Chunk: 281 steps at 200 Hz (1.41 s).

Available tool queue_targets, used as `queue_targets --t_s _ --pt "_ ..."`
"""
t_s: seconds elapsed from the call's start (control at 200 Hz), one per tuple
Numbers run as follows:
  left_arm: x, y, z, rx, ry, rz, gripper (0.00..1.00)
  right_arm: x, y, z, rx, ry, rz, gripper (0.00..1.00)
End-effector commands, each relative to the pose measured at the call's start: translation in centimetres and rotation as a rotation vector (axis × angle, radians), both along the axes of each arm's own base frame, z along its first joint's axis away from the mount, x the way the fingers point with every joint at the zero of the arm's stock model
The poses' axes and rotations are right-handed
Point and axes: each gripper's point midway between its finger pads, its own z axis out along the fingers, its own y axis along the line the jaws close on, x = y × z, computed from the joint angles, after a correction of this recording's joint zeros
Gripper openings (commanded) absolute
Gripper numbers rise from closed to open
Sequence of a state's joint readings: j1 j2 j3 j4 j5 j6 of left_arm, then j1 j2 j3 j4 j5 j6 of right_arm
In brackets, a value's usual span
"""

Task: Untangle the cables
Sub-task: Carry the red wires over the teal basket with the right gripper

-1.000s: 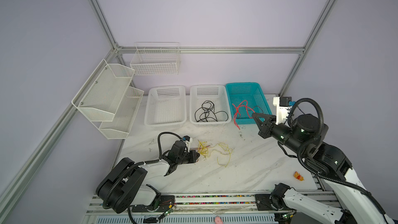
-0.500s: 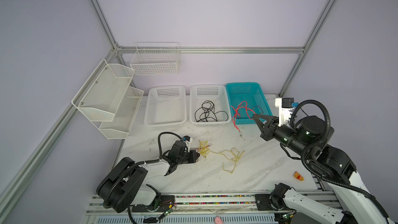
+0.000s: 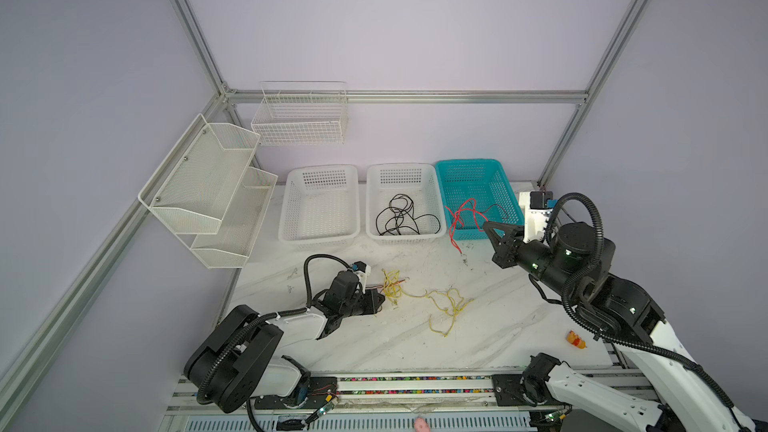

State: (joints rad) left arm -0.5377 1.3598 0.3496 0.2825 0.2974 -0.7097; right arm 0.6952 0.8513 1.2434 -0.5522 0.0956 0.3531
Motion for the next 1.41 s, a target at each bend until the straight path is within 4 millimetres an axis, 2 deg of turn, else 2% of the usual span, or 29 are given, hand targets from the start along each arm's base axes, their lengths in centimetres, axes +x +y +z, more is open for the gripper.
queue_targets --t_s 0.0,0.175,0.35,0.475,0.69,0.79,0.96,1.165,1.27,1.295,1.4 --pt "-0.3 1.1 -0.7 0.054 0.002 0.012 0.0 1.2 -0.6 -0.2 -0.011 -0.02 -0.064 0.0" --pt "-0.3 0.9 -0.4 0.045 -0.006 0.007 0.0 2.7 -0.7 -1.1 -0.045 -0.024 -0.123 0.0" --pt "-0.3 0.8 -0.1 0.035 -0.009 0.002 0.01 5.1 -1.6 -2.4 -0.084 -0.015 -0.235 0.0" --pt "-0.4 0.7 0.0 0.032 -0.009 -0.001 0.02 7.7 -2.7 -3.7 -0.069 0.03 -0.294 0.0" --pt "-0.3 0.7 0.3 0.028 -0.017 -0.002 0.03 12.7 -6.6 -6.0 0.042 0.119 -0.381 0.0" --pt "-0.3 0.7 0.4 0.027 -0.019 -0.001 0.03 14.7 -7.5 -7.1 0.097 0.157 -0.408 0.0" --pt "-0.3 0.7 0.5 0.026 -0.022 0.0 0.03 17.9 -8.4 -10.3 0.201 0.243 -0.423 0.0" --pt "-0.4 0.7 0.7 0.021 -0.022 -0.004 0.03 20.1 -10.1 -12.7 0.267 0.238 -0.514 0.0" --pt "-0.5 0.8 0.8 0.024 -0.024 -0.002 0.03 20.9 -10.5 -13.1 0.277 0.231 -0.534 0.0" --pt "-0.5 0.8 0.8 0.025 -0.027 0.0 0.03 21.4 -10.5 -14.2 0.27 0.251 -0.54 0.0" --pt "-0.5 1.0 0.8 0.031 -0.027 0.001 0.03 22.2 -10.7 -14.8 0.274 0.254 -0.548 0.0"
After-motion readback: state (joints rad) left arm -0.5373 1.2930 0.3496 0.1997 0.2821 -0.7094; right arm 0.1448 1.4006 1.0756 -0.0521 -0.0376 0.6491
